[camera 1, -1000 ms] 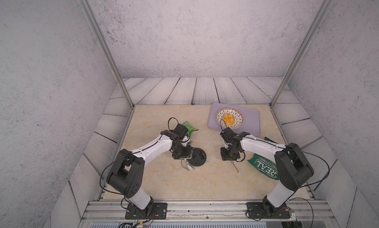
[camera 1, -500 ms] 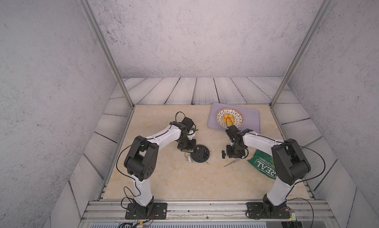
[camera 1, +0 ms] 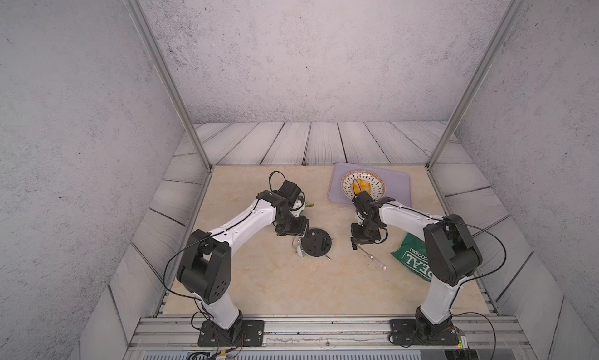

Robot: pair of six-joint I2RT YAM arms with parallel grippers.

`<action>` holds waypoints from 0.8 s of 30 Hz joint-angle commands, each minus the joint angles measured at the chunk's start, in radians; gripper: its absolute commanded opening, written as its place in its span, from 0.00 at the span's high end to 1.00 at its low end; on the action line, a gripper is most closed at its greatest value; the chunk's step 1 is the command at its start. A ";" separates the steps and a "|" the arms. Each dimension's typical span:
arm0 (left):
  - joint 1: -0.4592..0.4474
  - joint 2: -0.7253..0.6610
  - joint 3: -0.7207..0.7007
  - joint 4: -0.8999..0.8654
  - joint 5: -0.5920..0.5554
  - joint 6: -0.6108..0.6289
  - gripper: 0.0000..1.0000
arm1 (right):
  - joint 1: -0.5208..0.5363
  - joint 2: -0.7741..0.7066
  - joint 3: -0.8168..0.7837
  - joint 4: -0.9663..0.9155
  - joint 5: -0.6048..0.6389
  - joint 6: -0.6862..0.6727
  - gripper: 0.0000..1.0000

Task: Remove the battery from the alarm
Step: Pick up the cover from the center of the board.

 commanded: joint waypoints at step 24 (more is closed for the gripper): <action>0.008 -0.016 -0.040 0.016 0.017 -0.014 0.38 | 0.002 0.014 0.060 -0.084 0.038 0.001 0.71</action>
